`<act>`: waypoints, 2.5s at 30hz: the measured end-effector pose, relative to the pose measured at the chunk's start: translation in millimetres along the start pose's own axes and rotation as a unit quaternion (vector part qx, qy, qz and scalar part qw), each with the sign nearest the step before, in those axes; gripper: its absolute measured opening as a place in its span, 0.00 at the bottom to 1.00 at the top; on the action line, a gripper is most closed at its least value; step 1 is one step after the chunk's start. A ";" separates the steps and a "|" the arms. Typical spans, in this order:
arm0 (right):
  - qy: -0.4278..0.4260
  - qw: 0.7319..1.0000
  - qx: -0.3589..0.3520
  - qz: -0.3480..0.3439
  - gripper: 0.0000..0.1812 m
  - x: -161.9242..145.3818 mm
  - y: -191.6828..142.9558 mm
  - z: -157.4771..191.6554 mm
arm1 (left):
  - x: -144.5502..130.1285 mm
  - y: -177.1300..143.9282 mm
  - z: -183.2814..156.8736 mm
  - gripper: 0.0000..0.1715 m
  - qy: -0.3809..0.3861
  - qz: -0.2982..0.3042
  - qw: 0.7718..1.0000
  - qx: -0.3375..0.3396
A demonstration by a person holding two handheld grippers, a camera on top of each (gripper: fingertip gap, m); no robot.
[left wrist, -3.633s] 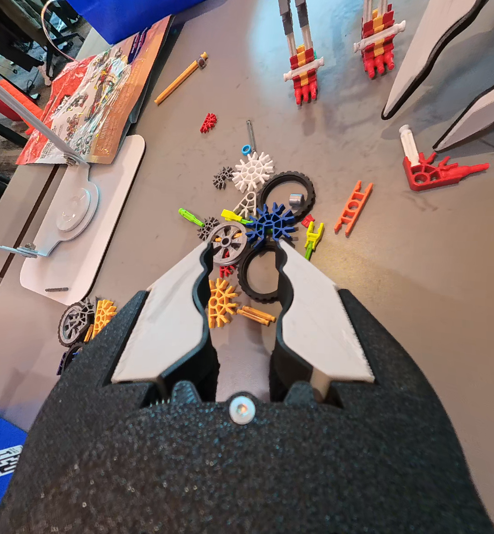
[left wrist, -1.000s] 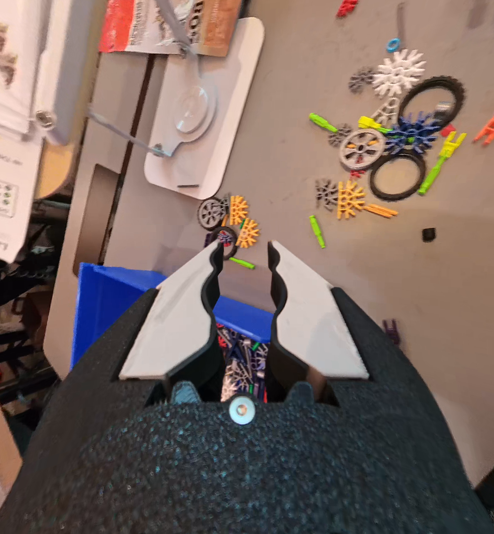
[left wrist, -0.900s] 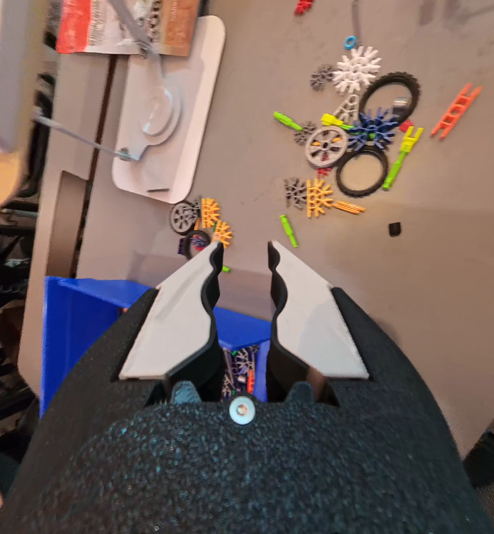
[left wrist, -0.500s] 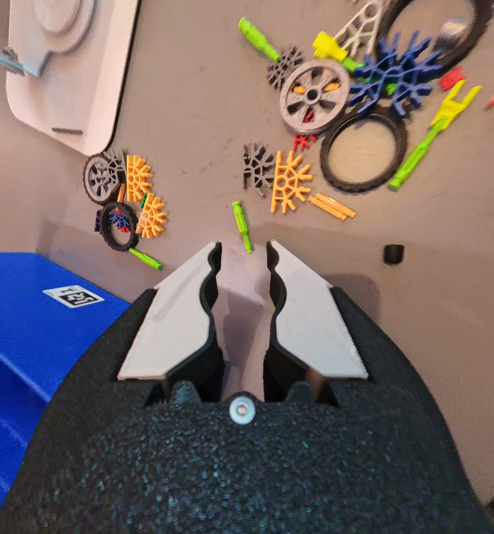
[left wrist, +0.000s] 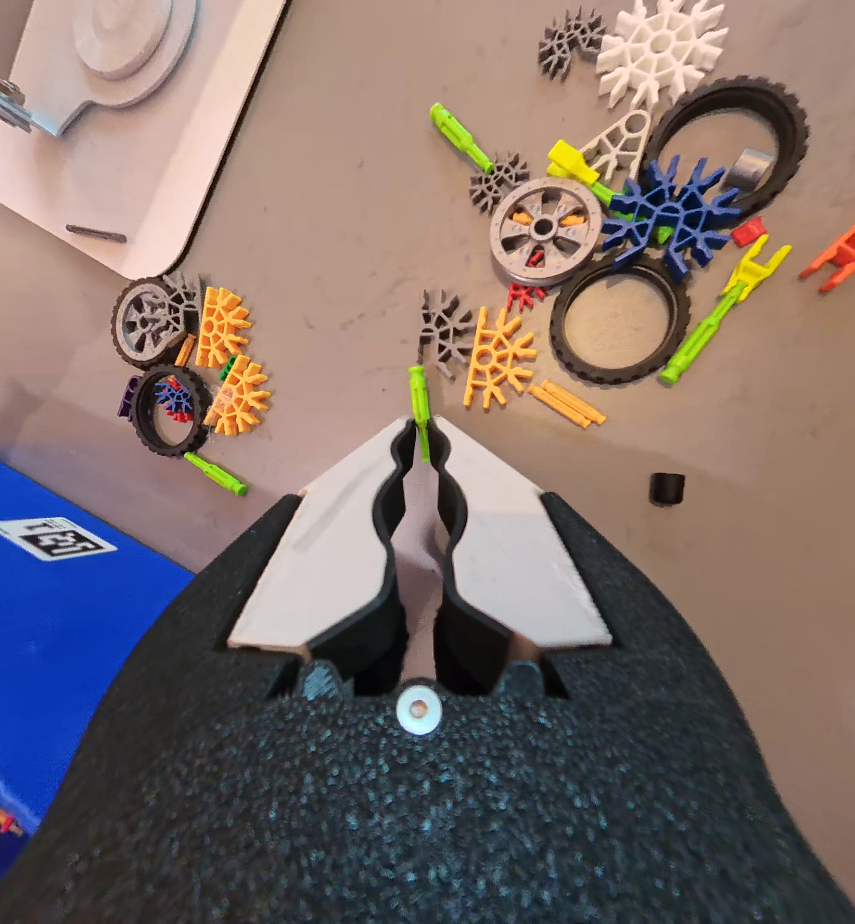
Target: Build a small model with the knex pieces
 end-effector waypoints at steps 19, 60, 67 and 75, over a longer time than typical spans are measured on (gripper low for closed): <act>0.001 1.000 -0.001 0.001 0.18 -0.1 0.2 -0.3 | 21.6 -31.9 -82.2 0.02 0.086 -0.065 0.989 -0.105; 0.008 1.000 -0.001 0.006 0.18 -0.4 1.1 -1.6 | 52.1 11.3 -45.6 0.23 0.066 -0.088 0.987 -0.119; 0.007 1.000 0.001 0.005 0.18 -0.5 0.9 -1.4 | 61.5 25.0 -36.9 0.00 0.087 -0.071 0.990 -0.088; 0.007 1.000 0.004 0.001 0.18 -0.2 0.1 -1.0 | 67.3 24.6 -7.2 0.12 0.054 -0.057 0.997 -0.023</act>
Point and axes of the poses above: each gripper's, where its closed fingertips meet, y out along the fingers, x out of its top, z = x × y across the jaws, the point moved 7 cm from there along -y, back along the fingers, and after that the axes turned 6 degrees about y, right-handed, at the moved point
